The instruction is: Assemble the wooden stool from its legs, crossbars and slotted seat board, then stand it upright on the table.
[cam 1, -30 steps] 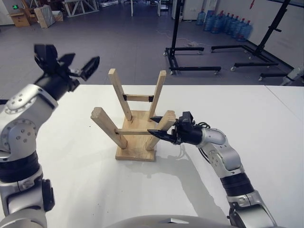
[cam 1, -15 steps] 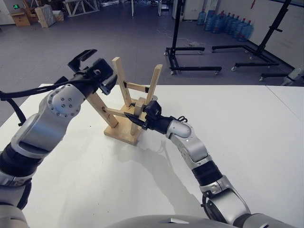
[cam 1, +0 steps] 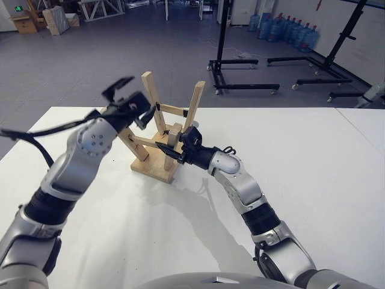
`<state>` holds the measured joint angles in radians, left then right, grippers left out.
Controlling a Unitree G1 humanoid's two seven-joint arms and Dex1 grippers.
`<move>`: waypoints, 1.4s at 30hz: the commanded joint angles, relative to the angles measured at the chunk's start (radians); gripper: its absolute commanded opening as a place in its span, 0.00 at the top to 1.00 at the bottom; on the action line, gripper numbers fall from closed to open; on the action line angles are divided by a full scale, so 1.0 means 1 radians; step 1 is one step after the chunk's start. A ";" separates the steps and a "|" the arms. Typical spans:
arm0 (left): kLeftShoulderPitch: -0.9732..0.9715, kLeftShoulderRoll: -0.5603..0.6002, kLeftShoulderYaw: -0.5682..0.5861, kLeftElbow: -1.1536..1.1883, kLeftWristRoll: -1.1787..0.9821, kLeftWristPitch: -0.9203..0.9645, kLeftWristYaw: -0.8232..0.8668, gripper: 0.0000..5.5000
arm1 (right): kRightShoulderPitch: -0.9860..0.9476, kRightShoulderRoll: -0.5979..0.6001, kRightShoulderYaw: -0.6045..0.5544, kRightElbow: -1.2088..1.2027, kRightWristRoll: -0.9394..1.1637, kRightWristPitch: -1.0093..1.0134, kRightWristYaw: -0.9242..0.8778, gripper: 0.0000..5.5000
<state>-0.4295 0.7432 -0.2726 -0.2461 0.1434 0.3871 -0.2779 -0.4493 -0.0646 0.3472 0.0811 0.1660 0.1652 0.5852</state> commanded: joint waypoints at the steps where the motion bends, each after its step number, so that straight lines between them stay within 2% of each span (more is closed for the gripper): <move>1: 0.167 -0.087 -0.071 0.207 0.055 -0.169 0.040 0.15 | 0.031 -0.022 0.028 0.003 -0.029 0.046 0.019 0.61; 5: 0.189 -0.156 -0.112 0.289 0.117 -0.272 0.053 0.15 | 0.031 -0.023 0.038 0.004 -0.030 0.059 0.025 0.61; 12: -0.036 -0.189 0.019 0.087 0.144 -0.180 0.027 0.15 | 0.039 -0.031 0.026 0.015 -0.021 0.071 0.029 0.61; 17: -0.287 -0.239 0.230 -0.044 0.009 0.026 -0.010 0.15 | 0.050 -0.050 0.018 0.005 -0.009 0.088 0.046 0.61; 22: -0.453 -0.202 0.494 -0.108 -0.211 0.286 -0.045 0.15 | 0.058 -0.099 0.002 -0.032 0.027 0.124 0.105 0.61; 25: -0.487 -0.162 0.590 -0.117 -0.291 0.392 -0.058 0.15 | 0.066 -0.121 -0.006 -0.045 0.038 0.140 0.127 0.61; 28: -0.373 -0.127 0.685 -0.114 -0.363 0.446 -0.104 0.15 | 0.071 -0.137 -0.006 -0.062 0.054 0.154 0.148 0.61; 33: 0.042 -0.168 0.800 -0.068 -0.482 0.370 -0.272 0.15 | 0.082 -0.180 -0.014 -0.103 0.096 0.183 0.207 0.61; 37: 0.233 -0.173 0.726 -0.013 -0.475 0.228 -0.365 0.15 | 0.080 -0.218 -0.025 -0.120 0.129 0.199 0.258 0.61; 42: 0.251 -0.169 0.654 -0.001 -0.469 0.160 -0.355 0.15 | 0.076 -0.236 -0.024 -0.126 0.145 0.204 0.287 0.61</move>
<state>-0.1689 0.5668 0.4059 -0.2564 -0.3354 0.5673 -0.6420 -0.4129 -0.2723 0.3015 -0.0733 0.3215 0.3139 0.8480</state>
